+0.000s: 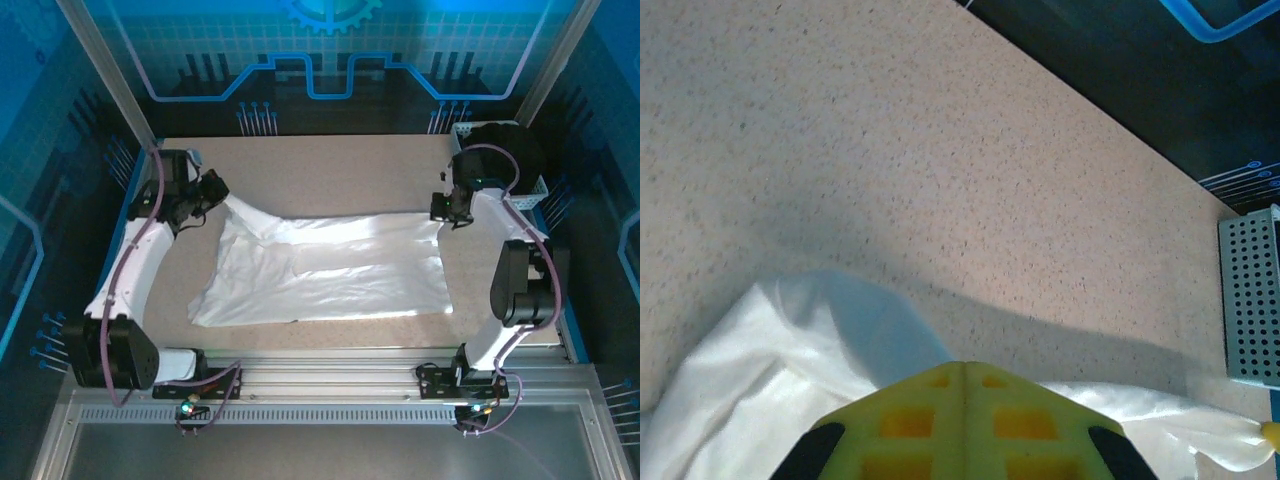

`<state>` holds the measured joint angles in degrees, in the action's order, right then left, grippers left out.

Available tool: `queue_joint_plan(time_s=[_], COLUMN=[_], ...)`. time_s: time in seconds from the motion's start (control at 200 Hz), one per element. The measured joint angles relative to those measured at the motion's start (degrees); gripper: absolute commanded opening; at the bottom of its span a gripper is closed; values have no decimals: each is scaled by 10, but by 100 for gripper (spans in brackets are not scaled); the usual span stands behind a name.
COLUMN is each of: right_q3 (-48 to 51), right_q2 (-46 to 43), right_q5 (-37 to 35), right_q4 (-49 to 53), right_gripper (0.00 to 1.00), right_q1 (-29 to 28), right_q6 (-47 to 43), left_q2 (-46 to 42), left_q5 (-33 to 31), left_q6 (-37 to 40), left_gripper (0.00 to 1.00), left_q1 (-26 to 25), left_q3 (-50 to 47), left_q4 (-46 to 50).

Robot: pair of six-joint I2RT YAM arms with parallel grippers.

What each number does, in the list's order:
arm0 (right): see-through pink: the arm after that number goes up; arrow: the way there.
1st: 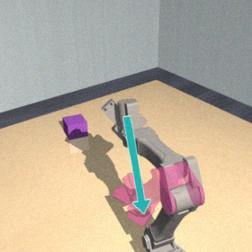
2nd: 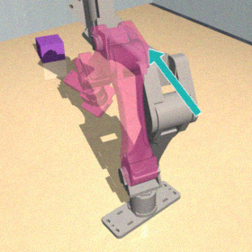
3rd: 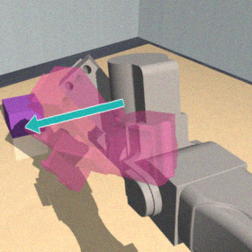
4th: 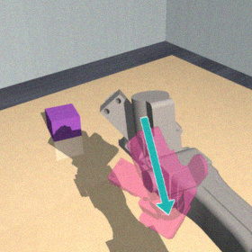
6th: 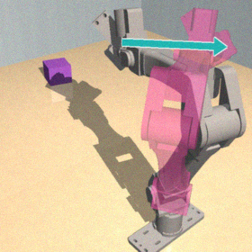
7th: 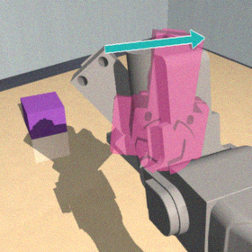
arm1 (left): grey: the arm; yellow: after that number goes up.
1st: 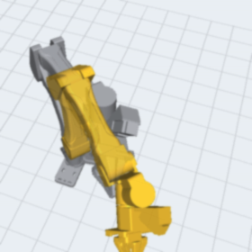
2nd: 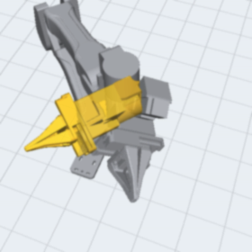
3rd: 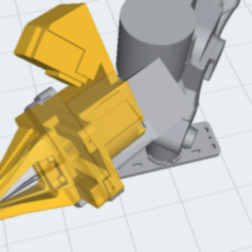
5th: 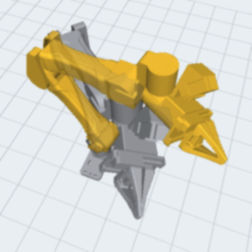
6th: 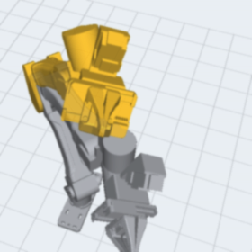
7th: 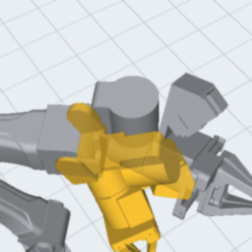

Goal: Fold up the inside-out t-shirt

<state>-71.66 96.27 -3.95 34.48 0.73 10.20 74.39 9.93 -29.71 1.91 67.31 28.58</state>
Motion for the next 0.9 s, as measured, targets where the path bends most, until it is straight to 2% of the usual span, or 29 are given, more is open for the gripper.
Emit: queue_joint_plan(time_s=[0.355,0.9], right_q3=[73,158], right_q2=[-89,-125], right_q5=[-7,-24], right_q4=[12,31], right_gripper=[2,2], right_q1=[0,-8], right_q6=[1,27], left_q2=[-85,-174], left_q5=[7,58], left_q6=[3,12], left_gripper=[0,0], left_q1=[32,32], left_q3=[-63,-174], left_q4=[105,180])
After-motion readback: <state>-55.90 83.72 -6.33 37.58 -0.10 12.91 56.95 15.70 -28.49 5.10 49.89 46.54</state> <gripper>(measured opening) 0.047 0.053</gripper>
